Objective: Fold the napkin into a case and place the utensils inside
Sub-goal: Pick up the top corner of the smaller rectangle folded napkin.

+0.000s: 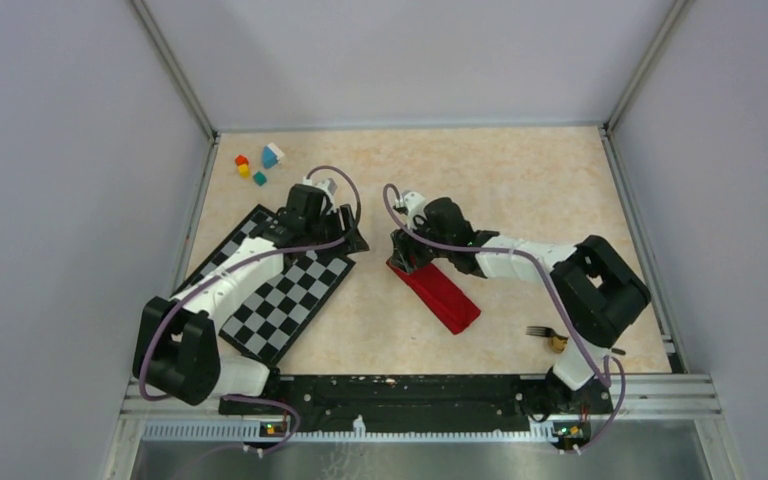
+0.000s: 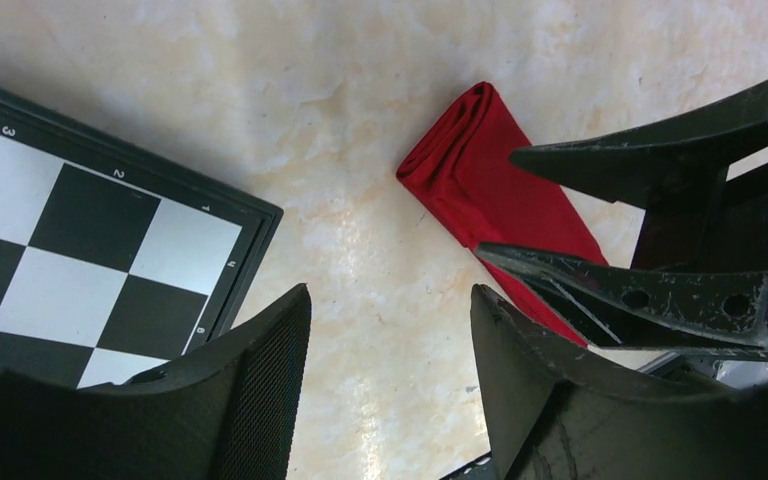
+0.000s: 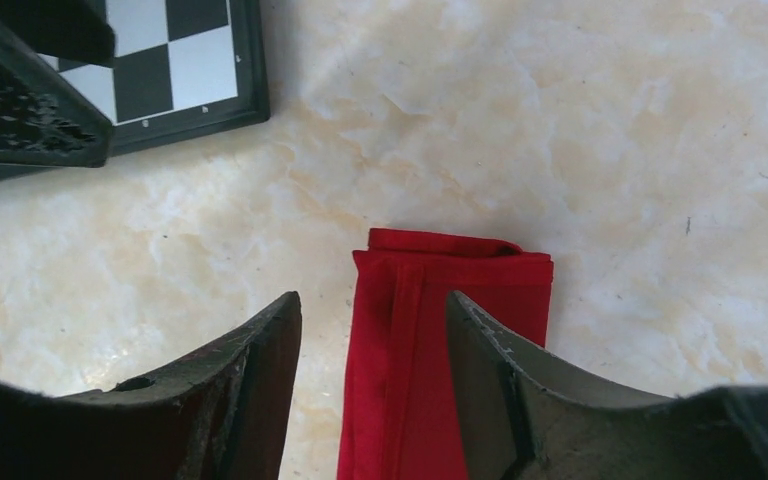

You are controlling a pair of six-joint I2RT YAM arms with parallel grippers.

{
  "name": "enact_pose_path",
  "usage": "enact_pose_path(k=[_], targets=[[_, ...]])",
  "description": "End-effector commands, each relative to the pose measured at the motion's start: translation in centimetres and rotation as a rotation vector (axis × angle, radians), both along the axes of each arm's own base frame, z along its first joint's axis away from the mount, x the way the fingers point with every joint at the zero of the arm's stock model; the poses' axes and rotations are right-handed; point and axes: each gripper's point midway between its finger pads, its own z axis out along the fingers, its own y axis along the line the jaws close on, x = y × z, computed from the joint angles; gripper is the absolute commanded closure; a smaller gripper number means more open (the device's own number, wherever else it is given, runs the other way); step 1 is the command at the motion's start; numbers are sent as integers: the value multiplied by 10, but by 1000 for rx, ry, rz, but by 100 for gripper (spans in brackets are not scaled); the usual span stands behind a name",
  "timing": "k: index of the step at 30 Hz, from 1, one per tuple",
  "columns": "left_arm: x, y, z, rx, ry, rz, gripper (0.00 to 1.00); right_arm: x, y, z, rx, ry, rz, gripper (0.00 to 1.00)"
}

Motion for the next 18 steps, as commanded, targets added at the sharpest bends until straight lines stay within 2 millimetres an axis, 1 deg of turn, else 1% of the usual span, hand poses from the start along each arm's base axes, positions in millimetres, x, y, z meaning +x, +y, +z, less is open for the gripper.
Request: enact_pose_path(k=[1, 5, 8, 18], targets=[[-5, 2, 6, -17, -22, -10, 35, 10, 5, 0, -61, -82, 25, 45], [-7, 1, 4, -26, -17, -14, 34, 10, 2, -10, -96, -82, 22, 45], [-8, 1, 2, -31, -10, -16, 34, 8, 4, -16, -109, -78, 33, 46], [-9, -1, 4, -42, -13, -22, 34, 8, 10, -28, -133, -64, 38, 56]])
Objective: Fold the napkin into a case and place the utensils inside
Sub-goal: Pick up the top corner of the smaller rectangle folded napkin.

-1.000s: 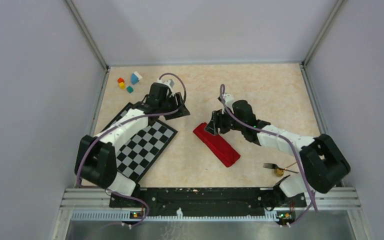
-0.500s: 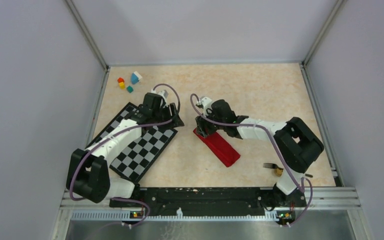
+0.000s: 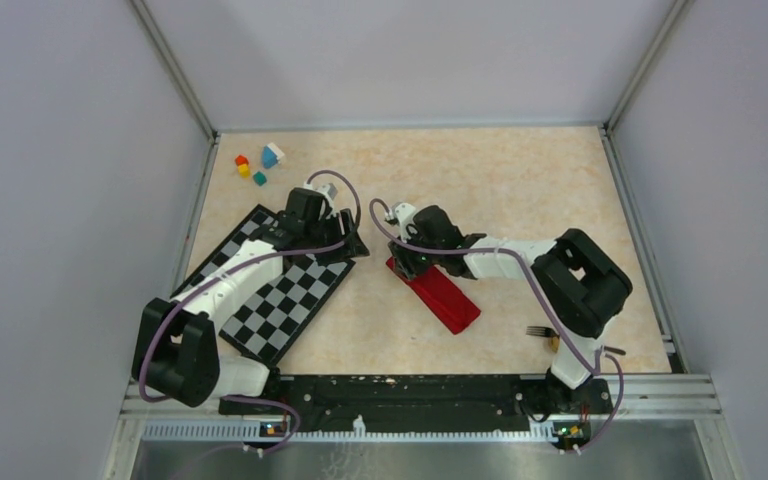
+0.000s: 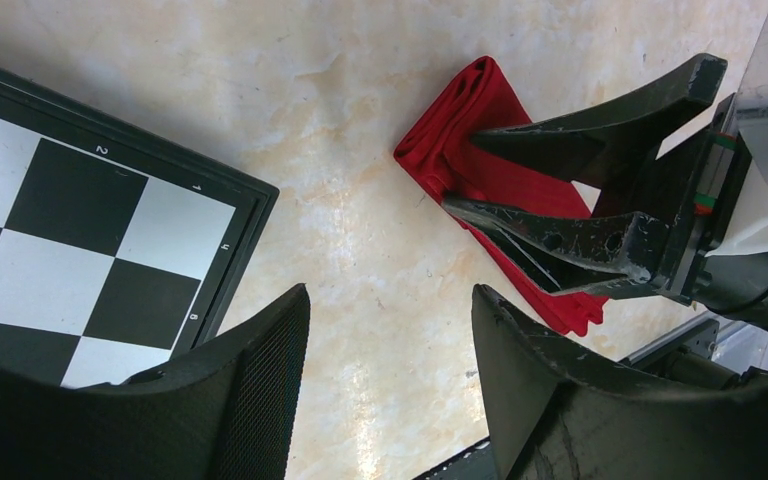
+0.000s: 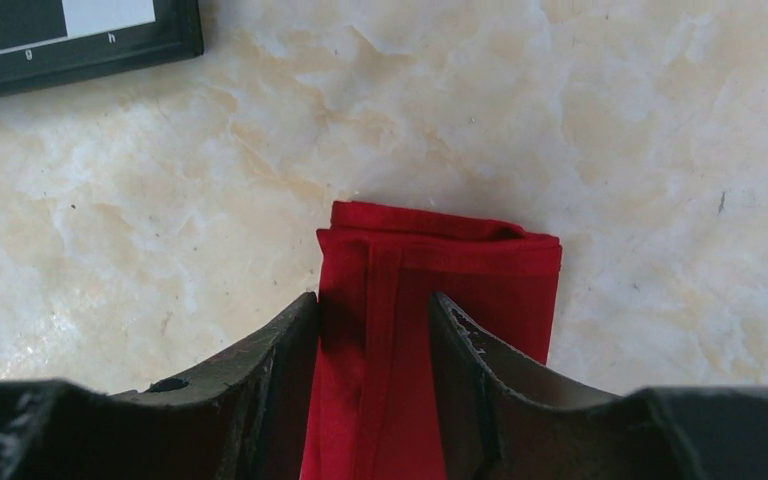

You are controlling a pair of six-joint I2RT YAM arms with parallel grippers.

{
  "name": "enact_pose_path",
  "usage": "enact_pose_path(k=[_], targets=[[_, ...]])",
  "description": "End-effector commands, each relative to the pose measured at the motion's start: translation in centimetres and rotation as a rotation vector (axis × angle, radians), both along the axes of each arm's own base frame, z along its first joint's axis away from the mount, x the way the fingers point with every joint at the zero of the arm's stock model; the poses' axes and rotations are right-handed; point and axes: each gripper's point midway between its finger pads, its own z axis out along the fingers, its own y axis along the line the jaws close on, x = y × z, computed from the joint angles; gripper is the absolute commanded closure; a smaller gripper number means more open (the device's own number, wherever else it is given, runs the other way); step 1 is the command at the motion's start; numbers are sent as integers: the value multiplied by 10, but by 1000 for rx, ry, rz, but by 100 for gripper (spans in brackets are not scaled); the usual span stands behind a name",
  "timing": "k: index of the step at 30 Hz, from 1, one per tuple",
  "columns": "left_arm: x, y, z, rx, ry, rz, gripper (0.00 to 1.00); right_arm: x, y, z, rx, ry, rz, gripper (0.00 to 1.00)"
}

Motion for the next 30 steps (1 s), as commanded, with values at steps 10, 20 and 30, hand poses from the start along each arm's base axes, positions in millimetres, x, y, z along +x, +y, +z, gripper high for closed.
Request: enact_pose_path(k=[10, 20, 30], targets=[[1, -1, 16, -30, -58, -4, 34, 11, 18, 8, 12, -53, 19, 68], [1, -4, 13, -42, -48, -19, 30, 8, 22, 36, 86, -45, -18, 99], [4, -32, -4, -38, -37, -31, 27, -2, 16, 64, 193, 9, -129, 100]])
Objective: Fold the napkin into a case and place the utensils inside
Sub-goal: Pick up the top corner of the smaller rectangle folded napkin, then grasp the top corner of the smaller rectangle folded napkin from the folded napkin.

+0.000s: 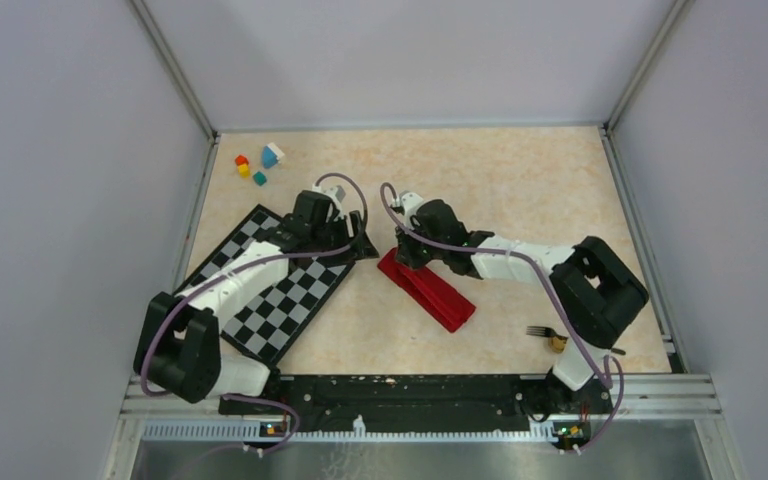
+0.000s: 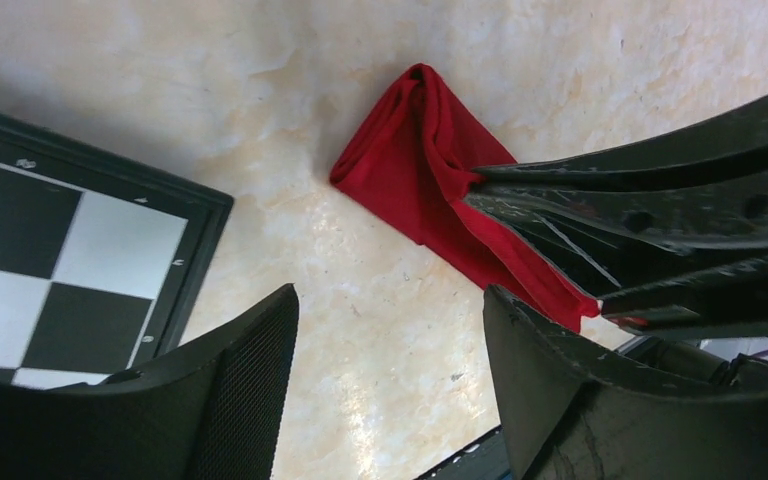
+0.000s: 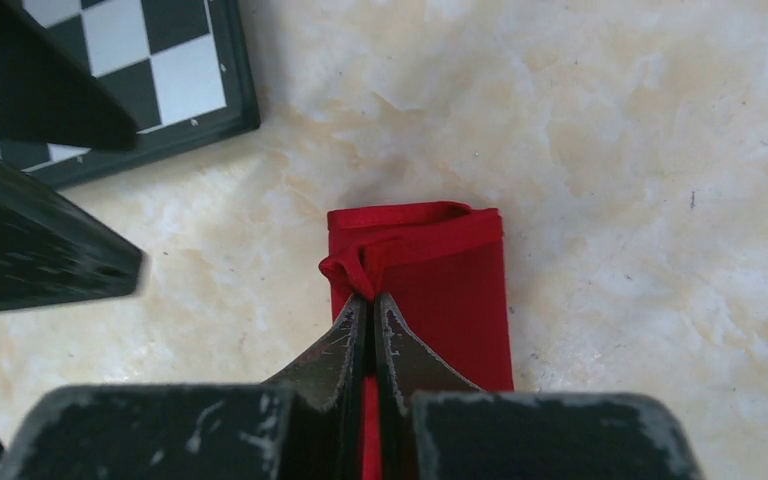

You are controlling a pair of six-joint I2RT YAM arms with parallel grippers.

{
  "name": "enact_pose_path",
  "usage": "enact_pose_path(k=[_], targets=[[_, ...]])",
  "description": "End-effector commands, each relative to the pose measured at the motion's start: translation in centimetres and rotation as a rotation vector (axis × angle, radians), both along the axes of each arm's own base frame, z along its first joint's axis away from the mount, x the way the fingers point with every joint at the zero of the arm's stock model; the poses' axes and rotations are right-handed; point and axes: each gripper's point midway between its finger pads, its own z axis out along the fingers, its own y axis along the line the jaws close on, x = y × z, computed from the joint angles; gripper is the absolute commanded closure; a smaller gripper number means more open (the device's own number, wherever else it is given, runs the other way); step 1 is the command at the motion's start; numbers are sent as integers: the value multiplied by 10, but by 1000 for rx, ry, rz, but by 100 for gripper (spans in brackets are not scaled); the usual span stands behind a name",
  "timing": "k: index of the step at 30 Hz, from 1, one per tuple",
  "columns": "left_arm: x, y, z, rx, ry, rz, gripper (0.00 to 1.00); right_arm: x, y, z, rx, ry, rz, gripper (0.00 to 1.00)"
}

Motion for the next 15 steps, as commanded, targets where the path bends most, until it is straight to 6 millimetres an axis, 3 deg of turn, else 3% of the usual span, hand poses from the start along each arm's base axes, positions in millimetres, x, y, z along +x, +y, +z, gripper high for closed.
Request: enact_pose_path(k=[1, 4, 15], targets=[[7, -22, -5, 15, -32, 2, 29, -3, 7, 33, 114, -12, -54, 100], [7, -38, -10, 48, -48, 5, 40, -2, 1, 31, 124, 11, -100, 100], [2, -57, -50, 164, 6, 84, 72, 0, -8, 33, 178, 51, -151, 100]])
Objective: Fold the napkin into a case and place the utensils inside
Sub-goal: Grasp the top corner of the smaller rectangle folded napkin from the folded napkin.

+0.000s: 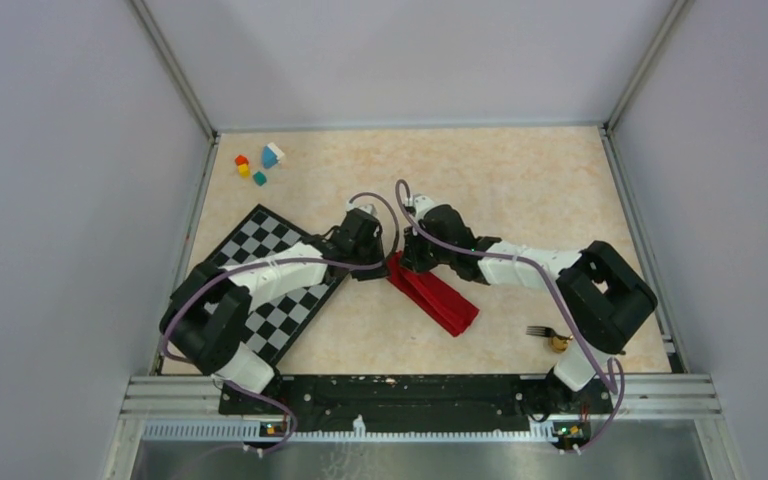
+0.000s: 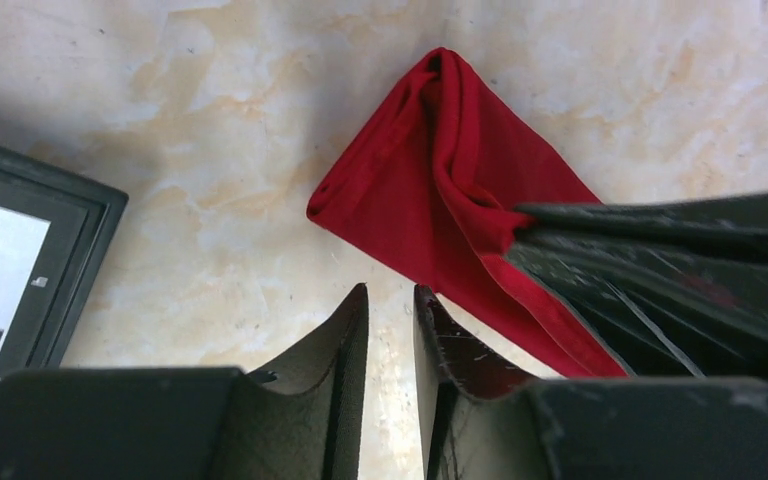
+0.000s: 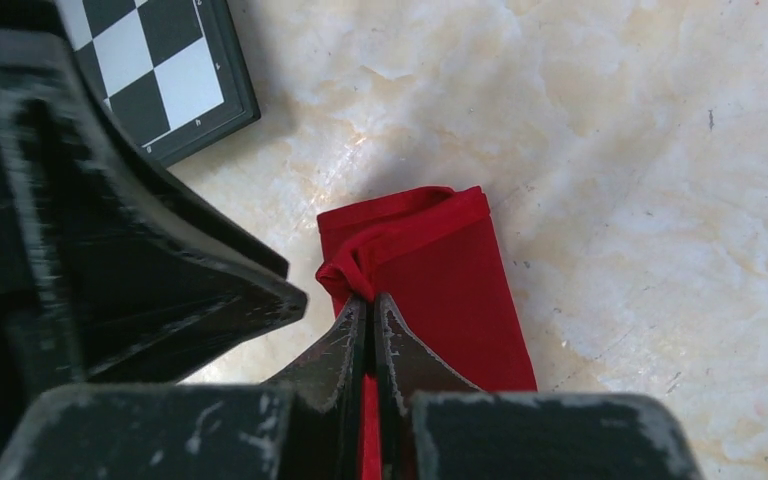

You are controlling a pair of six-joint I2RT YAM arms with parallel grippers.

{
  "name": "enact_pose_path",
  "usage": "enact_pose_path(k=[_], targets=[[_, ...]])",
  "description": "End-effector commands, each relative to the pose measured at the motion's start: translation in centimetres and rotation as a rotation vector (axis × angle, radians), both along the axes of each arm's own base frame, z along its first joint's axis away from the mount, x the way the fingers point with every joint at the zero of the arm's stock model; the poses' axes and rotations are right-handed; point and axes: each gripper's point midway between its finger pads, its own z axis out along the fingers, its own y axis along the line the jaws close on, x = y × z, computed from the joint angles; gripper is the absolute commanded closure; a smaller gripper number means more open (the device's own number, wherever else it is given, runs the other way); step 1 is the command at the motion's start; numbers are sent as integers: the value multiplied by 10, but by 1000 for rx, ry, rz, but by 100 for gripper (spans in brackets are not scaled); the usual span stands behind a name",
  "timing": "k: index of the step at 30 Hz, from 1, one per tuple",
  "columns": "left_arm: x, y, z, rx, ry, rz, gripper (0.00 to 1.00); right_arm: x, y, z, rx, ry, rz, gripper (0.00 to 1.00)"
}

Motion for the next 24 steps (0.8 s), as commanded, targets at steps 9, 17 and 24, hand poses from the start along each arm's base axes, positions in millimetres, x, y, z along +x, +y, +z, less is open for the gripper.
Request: enact_pose_path(k=[9, 17, 24], targets=[[22, -29, -3, 45, -60, 94, 70, 7, 2, 32, 158, -12, -39, 100], [24, -33, -13, 165, -60, 116, 66, 6, 2, 38, 174, -21, -36, 100], [22, -29, -26, 277, -57, 116, 65, 4, 2, 36, 184, -14, -35, 100]])
